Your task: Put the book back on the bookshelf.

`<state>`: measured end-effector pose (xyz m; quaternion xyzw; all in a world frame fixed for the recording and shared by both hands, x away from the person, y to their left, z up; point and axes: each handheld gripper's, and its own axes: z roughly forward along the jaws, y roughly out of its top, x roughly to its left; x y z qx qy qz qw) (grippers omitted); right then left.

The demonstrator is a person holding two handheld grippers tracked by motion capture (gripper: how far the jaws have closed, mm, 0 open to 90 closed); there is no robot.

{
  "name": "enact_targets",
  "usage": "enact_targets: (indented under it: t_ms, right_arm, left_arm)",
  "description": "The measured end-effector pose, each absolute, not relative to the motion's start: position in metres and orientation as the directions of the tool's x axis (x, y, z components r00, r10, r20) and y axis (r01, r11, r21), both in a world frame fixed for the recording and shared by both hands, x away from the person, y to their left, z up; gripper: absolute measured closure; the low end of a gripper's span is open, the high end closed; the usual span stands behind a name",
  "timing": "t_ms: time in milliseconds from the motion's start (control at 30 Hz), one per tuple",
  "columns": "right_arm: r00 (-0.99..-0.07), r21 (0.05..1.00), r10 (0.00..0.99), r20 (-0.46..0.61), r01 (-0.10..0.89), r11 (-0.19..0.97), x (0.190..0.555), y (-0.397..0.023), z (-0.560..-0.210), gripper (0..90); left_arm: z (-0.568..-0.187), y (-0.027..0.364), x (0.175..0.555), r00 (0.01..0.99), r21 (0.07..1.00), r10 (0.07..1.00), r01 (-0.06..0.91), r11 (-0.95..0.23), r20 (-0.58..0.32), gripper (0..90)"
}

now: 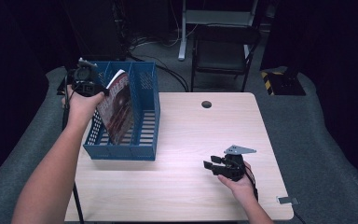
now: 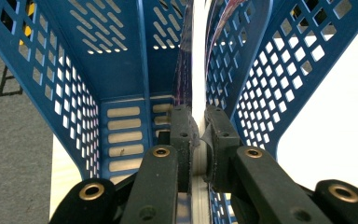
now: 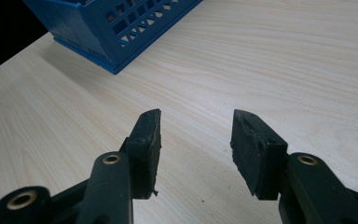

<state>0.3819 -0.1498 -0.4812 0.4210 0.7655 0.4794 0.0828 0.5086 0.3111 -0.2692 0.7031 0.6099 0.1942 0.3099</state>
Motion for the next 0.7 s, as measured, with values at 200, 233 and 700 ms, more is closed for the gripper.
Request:
enact_targets:
  t_ms: [200,233,700]
  right_arm:
    - [-0.631,0.805,0.724,0.278,0.564,0.183,0.3821,-0.1499,-0.4811,52.5]
    - [-0.632,0.803,0.724,0.278,0.566,0.185,0.3820,-0.1501,-0.4809,52.4]
    - [-0.632,0.804,0.724,0.276,0.565,0.187,0.3821,-0.1504,-0.4807,52.5]
  left_arm:
    - [-0.2677,0.3113,0.5102,0.180,0.660,0.977,0.749,-0.061,-0.114,84.3]
    - [-0.2677,0.3118,0.5106,0.181,0.660,0.977,0.749,-0.059,-0.117,84.4]
    - [-0.2676,0.3131,0.5127,0.161,0.668,0.981,0.743,-0.047,-0.110,84.8]
